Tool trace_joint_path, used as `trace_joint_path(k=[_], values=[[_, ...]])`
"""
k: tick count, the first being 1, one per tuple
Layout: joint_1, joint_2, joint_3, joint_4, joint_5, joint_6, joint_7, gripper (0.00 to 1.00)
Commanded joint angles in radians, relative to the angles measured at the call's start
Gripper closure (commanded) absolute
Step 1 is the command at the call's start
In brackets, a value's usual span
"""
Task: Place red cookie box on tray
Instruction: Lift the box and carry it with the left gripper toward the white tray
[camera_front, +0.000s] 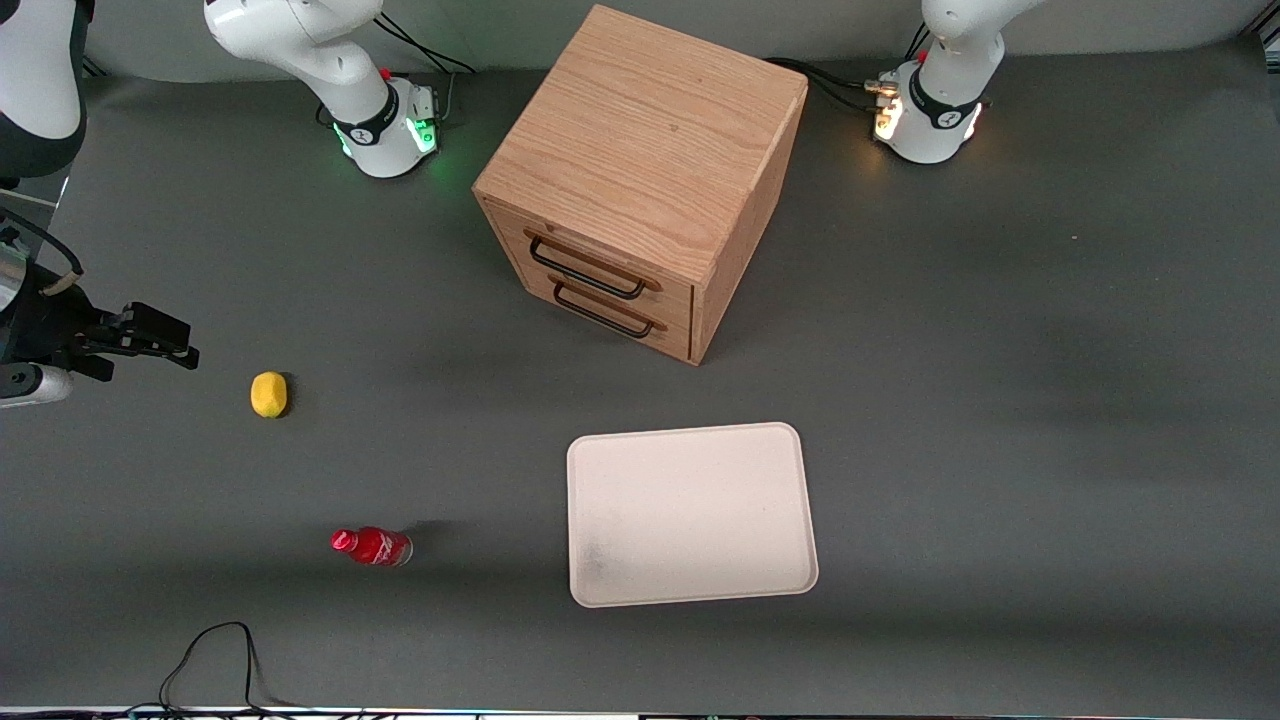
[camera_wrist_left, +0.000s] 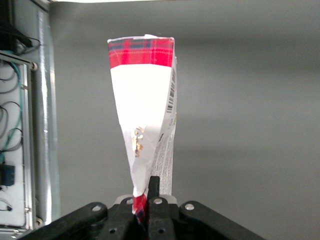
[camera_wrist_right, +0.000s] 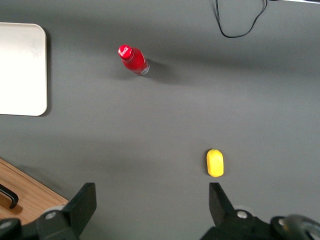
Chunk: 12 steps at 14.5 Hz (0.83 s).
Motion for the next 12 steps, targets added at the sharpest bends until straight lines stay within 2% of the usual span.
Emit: trace_joint_path(k=[1, 9, 12], values=[[-0.141, -0.036, 0.018, -0.099, 0.030, 0.002, -0.167, 1.00], [-0.567, -0.051, 0.022, -0.139, -0.007, -0.028, -0.853, 1.00], [-0.705, -0.042, 0.001, -0.127, -0.011, -0.022, -1.013, 1.00]])
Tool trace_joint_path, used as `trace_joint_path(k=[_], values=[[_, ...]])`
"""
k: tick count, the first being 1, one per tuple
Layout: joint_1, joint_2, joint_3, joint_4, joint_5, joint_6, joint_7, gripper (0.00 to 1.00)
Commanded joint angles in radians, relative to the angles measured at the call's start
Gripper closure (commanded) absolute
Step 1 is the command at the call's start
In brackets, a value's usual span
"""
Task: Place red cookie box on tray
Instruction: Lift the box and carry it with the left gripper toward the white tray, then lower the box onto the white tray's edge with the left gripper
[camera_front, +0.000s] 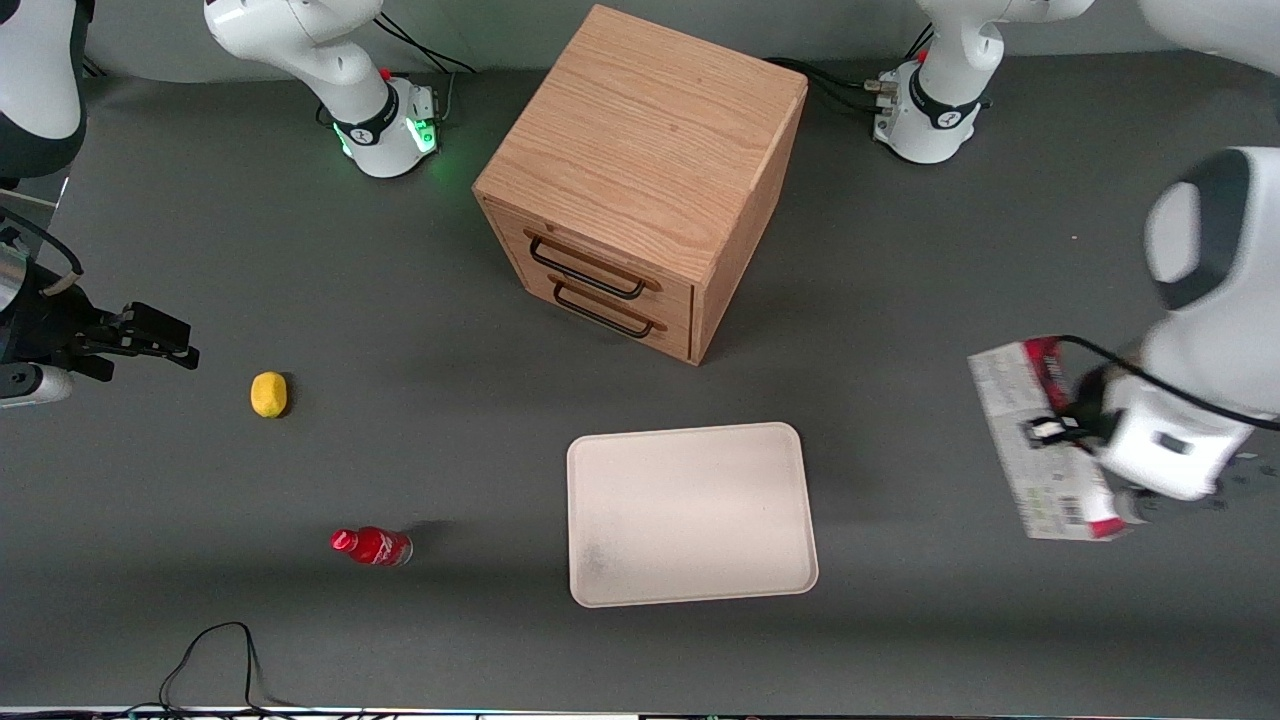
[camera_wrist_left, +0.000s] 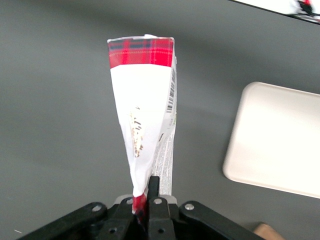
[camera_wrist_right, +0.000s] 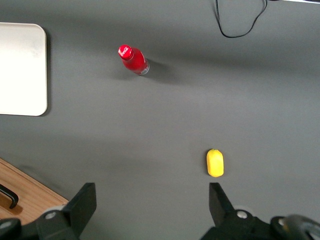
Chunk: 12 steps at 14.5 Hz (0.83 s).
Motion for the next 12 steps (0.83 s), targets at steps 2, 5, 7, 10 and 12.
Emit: trace_joint_path(k=[2, 5, 7, 10, 12], values=[[-0.153, -0.029, 0.003, -0.026, -0.005, -0.004, -0.144, 1.00], [-0.247, -0.019, -0.001, -0.024, -0.002, -0.003, -0.173, 1.00], [-0.279, -0.010, -0.007, -0.021, -0.001, 0.005, -0.170, 1.00], [-0.289, 0.017, -0.015, -0.015, 0.021, 0.048, -0.121, 1.00], [-0.286, 0.045, -0.015, -0.015, 0.033, 0.108, -0.107, 1.00]])
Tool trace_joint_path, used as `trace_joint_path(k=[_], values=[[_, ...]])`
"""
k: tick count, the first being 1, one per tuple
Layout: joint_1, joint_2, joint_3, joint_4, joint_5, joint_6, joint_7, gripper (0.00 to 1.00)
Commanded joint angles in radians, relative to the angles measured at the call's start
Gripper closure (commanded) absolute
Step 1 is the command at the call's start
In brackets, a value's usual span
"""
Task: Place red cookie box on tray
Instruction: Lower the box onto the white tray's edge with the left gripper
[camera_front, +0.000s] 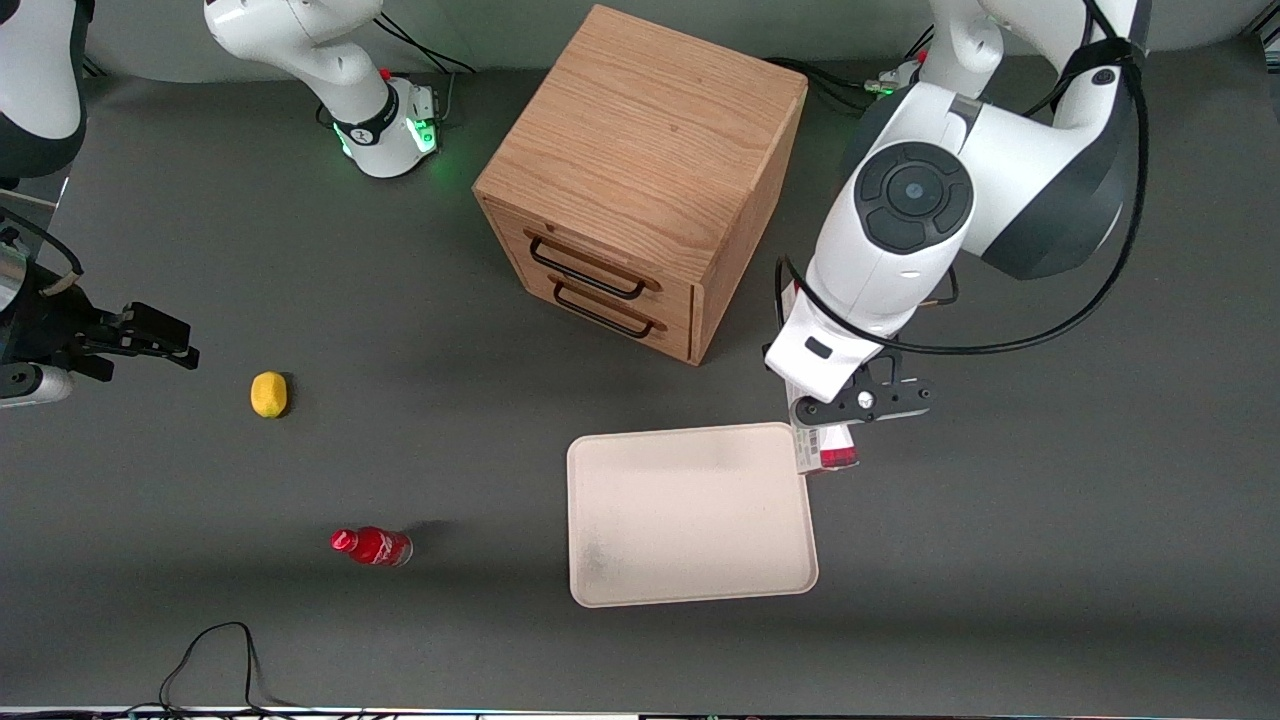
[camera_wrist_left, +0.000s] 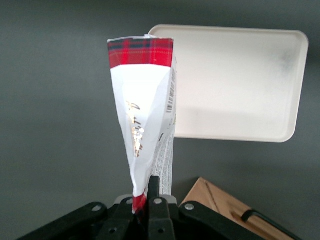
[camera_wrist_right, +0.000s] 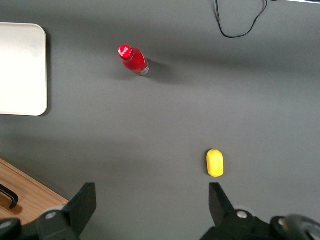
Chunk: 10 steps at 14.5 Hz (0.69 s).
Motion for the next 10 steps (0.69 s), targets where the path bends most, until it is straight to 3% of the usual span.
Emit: trace_joint_path(k=[1, 5, 10], values=[[0.003, 0.034, 0.006, -0.002, 0.023, 0.055, 0.030, 1.00], [0.009, 0.123, 0.012, -0.012, 0.072, 0.159, 0.021, 1.00], [0.017, 0.264, 0.016, -0.015, 0.073, 0.326, 0.014, 1.00]])
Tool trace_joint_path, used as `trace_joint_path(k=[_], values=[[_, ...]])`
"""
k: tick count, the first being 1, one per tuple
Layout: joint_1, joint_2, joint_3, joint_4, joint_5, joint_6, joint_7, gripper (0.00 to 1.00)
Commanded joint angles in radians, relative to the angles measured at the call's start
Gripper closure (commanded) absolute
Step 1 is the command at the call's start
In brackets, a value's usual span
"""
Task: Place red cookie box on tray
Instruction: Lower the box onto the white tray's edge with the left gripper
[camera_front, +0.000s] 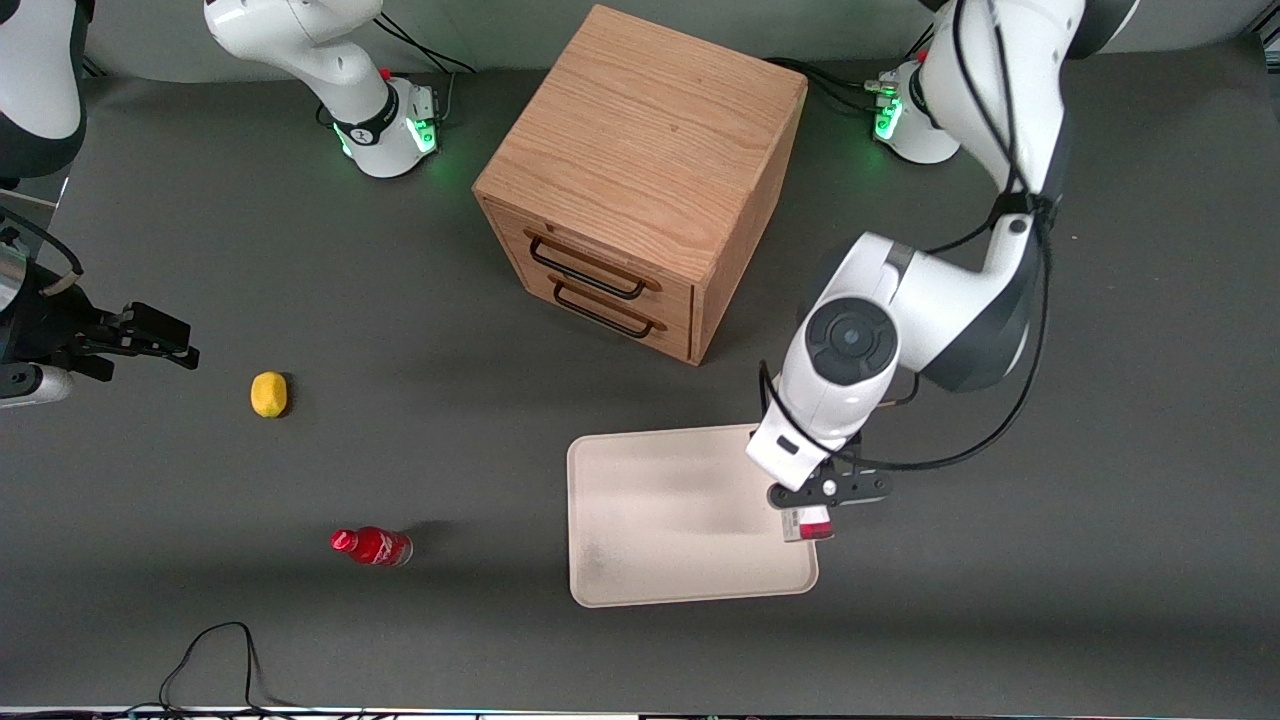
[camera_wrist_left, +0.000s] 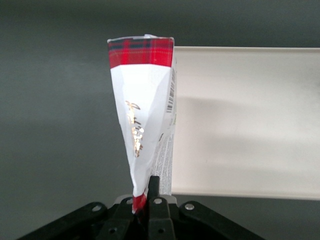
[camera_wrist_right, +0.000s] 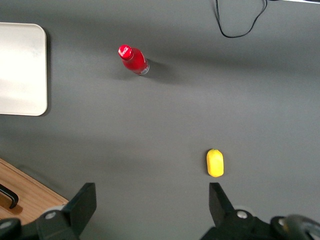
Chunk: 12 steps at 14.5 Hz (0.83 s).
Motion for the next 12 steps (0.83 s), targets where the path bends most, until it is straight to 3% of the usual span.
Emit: trace_joint_path(k=[1, 8, 12], values=[[0.006, 0.057, 0.003, 0.009, 0.020, 0.073, -0.006, 1.00], [0.017, 0.168, 0.005, -0.006, 0.107, 0.211, -0.052, 1.00], [0.017, 0.176, 0.011, -0.009, 0.106, 0.228, -0.083, 1.00]])
